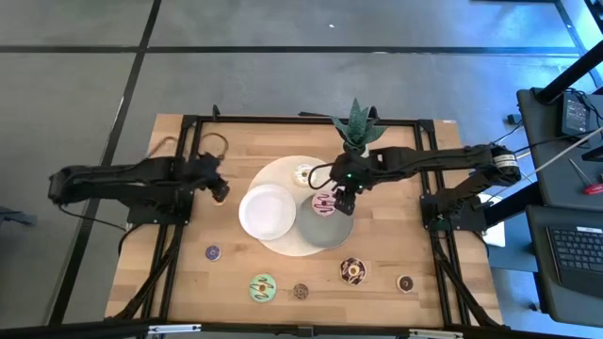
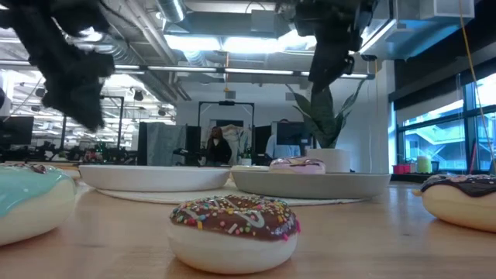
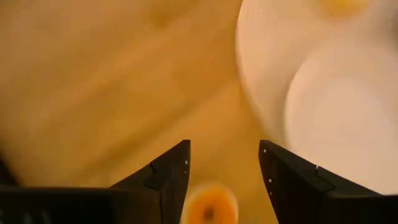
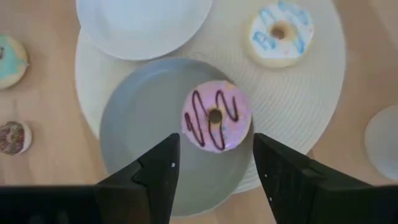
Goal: Pick & Place donuts
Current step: Put the small yellow donut on the white plate
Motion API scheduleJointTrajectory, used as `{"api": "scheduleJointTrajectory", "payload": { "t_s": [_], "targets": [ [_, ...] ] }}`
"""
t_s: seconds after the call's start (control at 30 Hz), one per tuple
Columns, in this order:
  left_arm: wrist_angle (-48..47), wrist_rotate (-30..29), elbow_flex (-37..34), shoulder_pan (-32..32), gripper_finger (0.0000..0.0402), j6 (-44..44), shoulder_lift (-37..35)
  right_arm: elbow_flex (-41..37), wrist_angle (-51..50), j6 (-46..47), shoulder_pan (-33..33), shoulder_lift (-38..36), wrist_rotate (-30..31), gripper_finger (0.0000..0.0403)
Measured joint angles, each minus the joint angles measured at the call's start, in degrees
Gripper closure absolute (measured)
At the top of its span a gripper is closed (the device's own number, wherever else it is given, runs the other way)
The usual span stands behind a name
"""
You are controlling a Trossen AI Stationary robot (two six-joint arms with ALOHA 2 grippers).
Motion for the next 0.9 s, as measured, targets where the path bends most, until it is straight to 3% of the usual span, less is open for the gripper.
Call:
{"api": "scheduleJointTrajectory", "payload": {
  "t_s": [0.13, 0.33, 0.9],
  "targets": [
    [-5.98, 4.11, 0.49, 0.0, 0.0217, -12.96, 11.61, 0.0, 0.15, -0.1, 0.4, 0.47, 3.69, 0.0199],
    [-7.49, 3.49, 0.56, -0.5, 0.0217, -16.04, 21.81, -0.31, 0.11, -0.17, 0.38, 0.61, 3.97, 0.0199],
    [-1.88, 6.2, 0.56, -0.55, 0.0217, -14.14, 22.94, -0.33, 0.1, -1.73, 0.38, 0.61, 4.12, 0.0198]
  ]
}}
